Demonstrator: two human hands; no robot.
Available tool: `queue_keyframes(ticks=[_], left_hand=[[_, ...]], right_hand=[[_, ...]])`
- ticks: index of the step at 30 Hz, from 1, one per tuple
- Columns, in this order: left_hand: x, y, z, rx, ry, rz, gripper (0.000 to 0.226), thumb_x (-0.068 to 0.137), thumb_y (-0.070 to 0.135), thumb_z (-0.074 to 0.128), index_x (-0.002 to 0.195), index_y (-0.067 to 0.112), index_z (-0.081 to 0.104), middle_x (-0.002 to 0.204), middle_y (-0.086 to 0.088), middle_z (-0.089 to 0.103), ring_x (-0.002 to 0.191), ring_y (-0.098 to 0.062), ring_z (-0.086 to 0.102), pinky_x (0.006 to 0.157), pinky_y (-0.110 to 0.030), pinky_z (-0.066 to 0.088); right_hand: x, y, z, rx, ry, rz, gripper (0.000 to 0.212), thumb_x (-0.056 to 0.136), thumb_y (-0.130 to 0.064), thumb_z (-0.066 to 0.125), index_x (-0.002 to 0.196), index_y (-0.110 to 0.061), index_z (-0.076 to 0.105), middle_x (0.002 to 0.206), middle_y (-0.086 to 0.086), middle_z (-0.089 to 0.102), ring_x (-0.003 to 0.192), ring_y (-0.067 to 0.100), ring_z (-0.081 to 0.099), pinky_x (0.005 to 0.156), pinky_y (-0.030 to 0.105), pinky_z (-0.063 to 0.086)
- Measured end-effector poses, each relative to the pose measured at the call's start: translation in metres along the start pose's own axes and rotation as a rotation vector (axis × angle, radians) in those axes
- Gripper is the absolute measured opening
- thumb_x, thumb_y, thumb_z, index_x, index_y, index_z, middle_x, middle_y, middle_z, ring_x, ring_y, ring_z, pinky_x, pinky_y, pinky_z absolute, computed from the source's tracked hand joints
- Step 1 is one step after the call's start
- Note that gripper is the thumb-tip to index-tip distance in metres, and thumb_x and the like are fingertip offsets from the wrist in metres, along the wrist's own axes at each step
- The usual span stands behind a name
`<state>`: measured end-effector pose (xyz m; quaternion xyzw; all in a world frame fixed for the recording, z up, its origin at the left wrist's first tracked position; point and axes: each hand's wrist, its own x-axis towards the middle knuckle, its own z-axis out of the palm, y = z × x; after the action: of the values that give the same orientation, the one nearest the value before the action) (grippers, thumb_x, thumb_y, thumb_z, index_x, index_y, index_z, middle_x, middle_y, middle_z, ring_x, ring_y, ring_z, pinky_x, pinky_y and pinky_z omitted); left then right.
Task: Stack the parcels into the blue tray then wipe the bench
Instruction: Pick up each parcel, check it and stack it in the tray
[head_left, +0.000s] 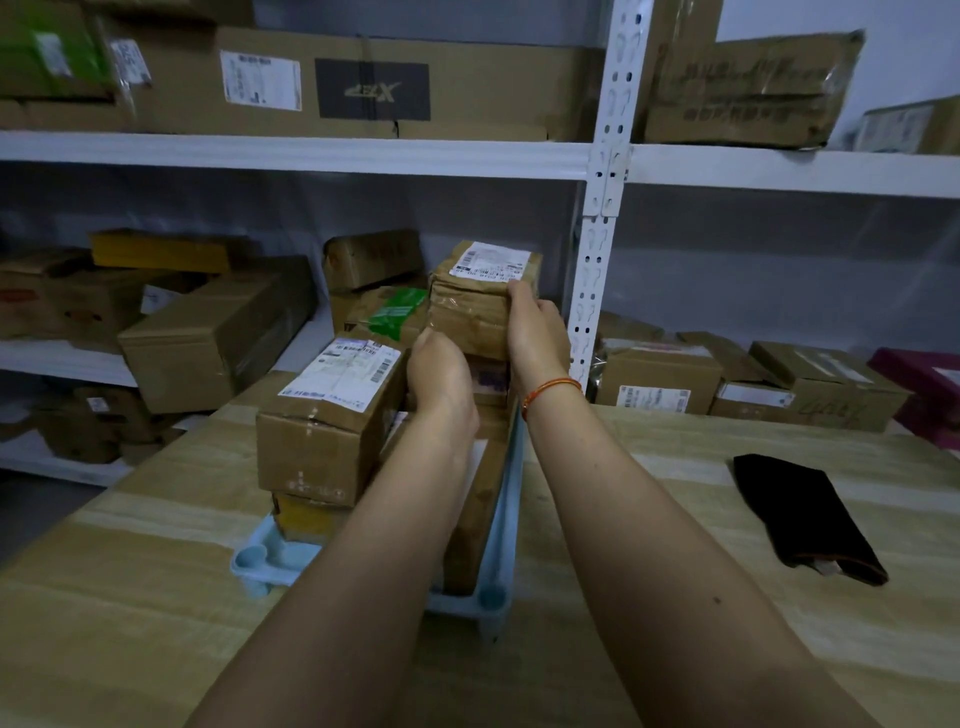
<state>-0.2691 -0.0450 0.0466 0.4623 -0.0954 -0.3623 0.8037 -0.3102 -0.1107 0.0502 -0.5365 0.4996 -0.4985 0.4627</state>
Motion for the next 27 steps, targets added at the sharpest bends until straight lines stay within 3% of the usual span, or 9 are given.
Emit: queue_keyframes(ticks=[5,11,18,21,23,25,27], left_hand=[[0.027,-0.013,0.005,0.041,0.012,0.006,0.026,0.097,0.024,0.044,0.11,0.016,0.066,0.111,-0.011,0.07,0.1,-0.027,0.068,0.091,-0.041,0.055],[0.043,-0.028,0.004,0.082,-0.019,0.036,0.039,0.091,0.03,0.042,0.122,0.021,0.063,0.115,-0.007,0.07,0.105,-0.026,0.067,0.095,-0.044,0.053],[0.031,-0.02,0.002,0.148,-0.052,0.031,0.035,0.101,0.023,0.038,0.129,0.022,0.058,0.114,-0.01,0.068,0.1,-0.026,0.068,0.088,-0.042,0.057],[0.026,-0.018,-0.002,0.195,-0.049,0.008,0.033,0.099,0.022,0.039,0.127,0.018,0.057,0.114,-0.013,0.067,0.099,-0.028,0.068,0.086,-0.041,0.057],[0.022,-0.017,-0.005,0.26,-0.023,-0.03,0.032,0.098,0.021,0.041,0.125,0.014,0.058,0.111,-0.014,0.069,0.096,-0.027,0.068,0.076,-0.035,0.057],[0.018,-0.016,-0.011,0.339,-0.02,-0.065,0.028,0.098,0.02,0.043,0.117,0.009,0.061,0.103,-0.011,0.07,0.089,-0.023,0.068,0.065,-0.028,0.052],[0.011,-0.015,-0.018,0.435,-0.035,-0.085,0.02,0.1,0.017,0.042,0.096,0.011,0.061,0.09,-0.006,0.065,0.074,-0.017,0.061,0.058,-0.023,0.044]], right_hand=[[0.028,0.008,0.015,-0.065,-0.041,-0.014,0.077,0.072,-0.076,0.04,0.126,-0.025,0.057,0.118,0.004,0.063,0.106,0.028,0.06,0.097,0.048,0.047],[0.037,0.02,0.02,-0.174,-0.055,-0.064,0.088,0.065,-0.087,0.03,0.133,-0.036,0.051,0.13,0.001,0.058,0.119,0.032,0.053,0.101,0.052,0.043],[0.037,0.022,0.01,-0.223,-0.109,-0.117,0.057,0.091,-0.06,0.036,0.135,-0.027,0.052,0.129,0.002,0.061,0.12,0.029,0.054,0.106,0.048,0.039],[0.033,0.025,0.009,-0.159,-0.115,-0.069,0.062,0.085,-0.061,0.038,0.133,-0.024,0.051,0.126,0.004,0.061,0.119,0.032,0.054,0.104,0.05,0.042],[0.03,0.029,0.006,-0.118,-0.088,-0.009,0.068,0.084,-0.059,0.041,0.138,-0.018,0.044,0.131,0.008,0.057,0.121,0.034,0.052,0.103,0.051,0.042],[0.024,0.034,0.0,-0.103,-0.062,0.034,0.064,0.09,-0.052,0.043,0.141,-0.014,0.041,0.133,0.01,0.055,0.121,0.033,0.052,0.103,0.049,0.042],[0.018,0.046,-0.004,-0.1,-0.05,0.077,0.055,0.093,-0.045,0.044,0.137,-0.01,0.045,0.128,0.011,0.058,0.114,0.032,0.055,0.101,0.046,0.045]])
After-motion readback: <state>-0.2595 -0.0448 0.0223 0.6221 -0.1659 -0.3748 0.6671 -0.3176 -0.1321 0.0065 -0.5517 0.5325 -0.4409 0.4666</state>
